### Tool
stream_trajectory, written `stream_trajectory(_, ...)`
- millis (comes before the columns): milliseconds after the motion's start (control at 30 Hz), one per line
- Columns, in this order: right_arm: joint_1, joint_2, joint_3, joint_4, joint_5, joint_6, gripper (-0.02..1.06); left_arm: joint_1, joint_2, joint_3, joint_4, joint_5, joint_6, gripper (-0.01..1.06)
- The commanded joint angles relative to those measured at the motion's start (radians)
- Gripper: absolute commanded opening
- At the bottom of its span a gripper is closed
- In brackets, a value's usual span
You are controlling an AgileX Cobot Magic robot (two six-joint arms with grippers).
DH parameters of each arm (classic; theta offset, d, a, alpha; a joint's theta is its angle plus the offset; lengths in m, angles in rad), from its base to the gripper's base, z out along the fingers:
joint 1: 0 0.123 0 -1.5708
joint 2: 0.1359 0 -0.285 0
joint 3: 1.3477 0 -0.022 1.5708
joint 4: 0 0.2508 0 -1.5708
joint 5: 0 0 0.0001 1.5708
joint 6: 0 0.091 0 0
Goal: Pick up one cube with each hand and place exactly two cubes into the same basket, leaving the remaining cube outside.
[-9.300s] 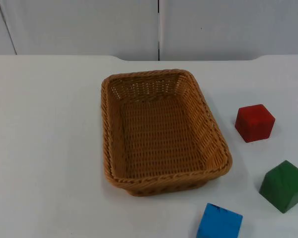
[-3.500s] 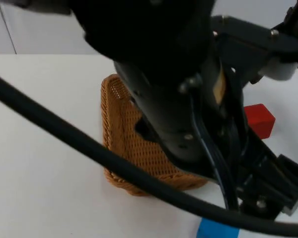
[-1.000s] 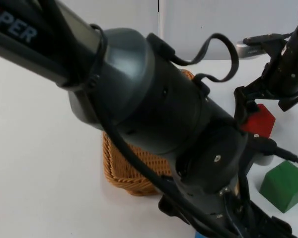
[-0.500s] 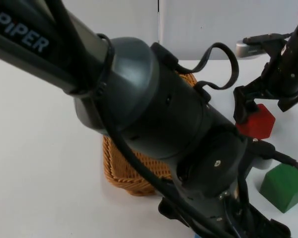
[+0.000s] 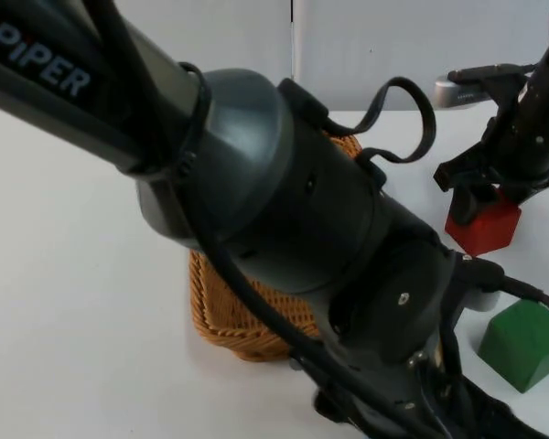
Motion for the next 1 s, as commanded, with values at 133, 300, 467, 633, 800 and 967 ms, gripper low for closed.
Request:
stream_trajectory(133,-0.002,0.001,-0.008,0.003,0.0,0.002,0.0,0.0,-0.014,0.0,-0.03,-0.008,-0.005,0.1)
stream_trajectory(300,-0.002,-0.03,-0.008,0.001,-0.012,0.002,0.0,0.0,-0.016,0.0,-0.026,0.008,-0.001,0.0)
stream_trajectory(467,-0.002,-0.086,-0.008,-0.018,-0.011,0.002,0.0,0.0,-0.053,0.0,-0.029,0.076,-0.001,0.0)
stream_trajectory(633,-0.002,-0.157,-0.008,-0.022,0.007,0.002,0.0,-0.004,-0.132,0.0,-0.029,0.09,0.024,0.0)
stream_trajectory(800,-0.002,-0.241,-0.008,-0.022,0.032,0.002,0.0,-0.004,-0.239,0.0,0.001,0.109,0.068,0.0)
stream_trajectory(967,-0.002,-0.319,-0.008,-0.02,0.045,0.002,0.0,-0.004,-0.332,0.0,0.085,0.116,0.068,0.0)
